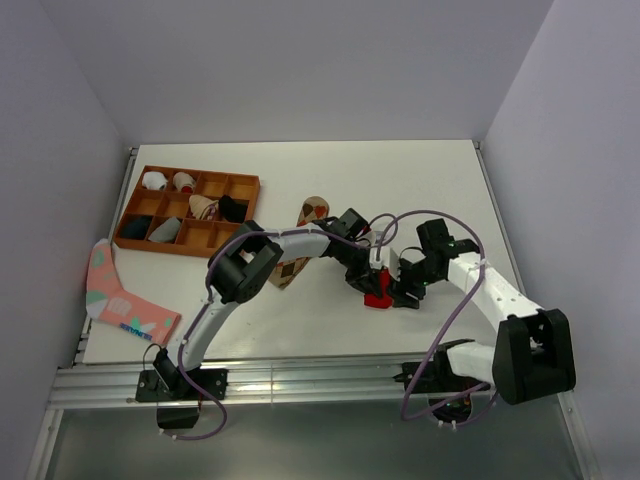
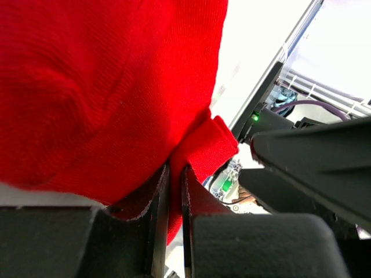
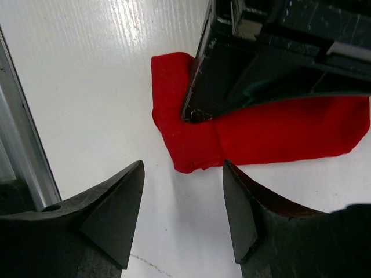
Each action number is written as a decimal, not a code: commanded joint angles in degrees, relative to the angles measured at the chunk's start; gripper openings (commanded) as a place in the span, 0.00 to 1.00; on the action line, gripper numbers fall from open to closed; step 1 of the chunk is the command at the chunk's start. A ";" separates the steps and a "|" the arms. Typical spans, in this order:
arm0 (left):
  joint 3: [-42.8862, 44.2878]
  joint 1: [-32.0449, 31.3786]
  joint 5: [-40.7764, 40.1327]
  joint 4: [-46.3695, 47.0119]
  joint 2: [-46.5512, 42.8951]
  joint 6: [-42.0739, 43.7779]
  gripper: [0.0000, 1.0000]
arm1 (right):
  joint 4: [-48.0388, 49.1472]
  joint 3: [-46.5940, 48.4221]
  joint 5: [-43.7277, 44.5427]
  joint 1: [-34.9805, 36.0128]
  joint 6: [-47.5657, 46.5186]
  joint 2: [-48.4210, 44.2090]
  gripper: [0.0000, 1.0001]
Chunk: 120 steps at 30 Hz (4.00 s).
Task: Roll the socks
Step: Roll the sock at the center of the board.
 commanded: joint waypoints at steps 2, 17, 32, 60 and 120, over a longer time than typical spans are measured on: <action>-3.37 0.39 -15.82 -11.21 7.50 7.14 0.00 | 2.73 -0.68 1.66 2.41 0.25 -1.53 0.64; -2.58 0.39 -15.38 -11.66 7.94 7.05 0.00 | 8.97 -3.75 7.64 8.91 2.88 1.45 0.64; -6.26 1.17 -12.92 -5.69 5.92 2.40 0.04 | 9.50 -4.46 10.01 9.18 4.21 4.35 0.29; -28.41 3.11 -21.00 22.45 -7.96 -18.18 0.17 | -5.88 10.74 3.69 -4.09 -2.21 24.39 0.19; -31.06 -0.23 -42.11 37.03 -17.82 -9.57 0.43 | 2.56 14.52 14.67 -3.92 10.45 30.11 0.08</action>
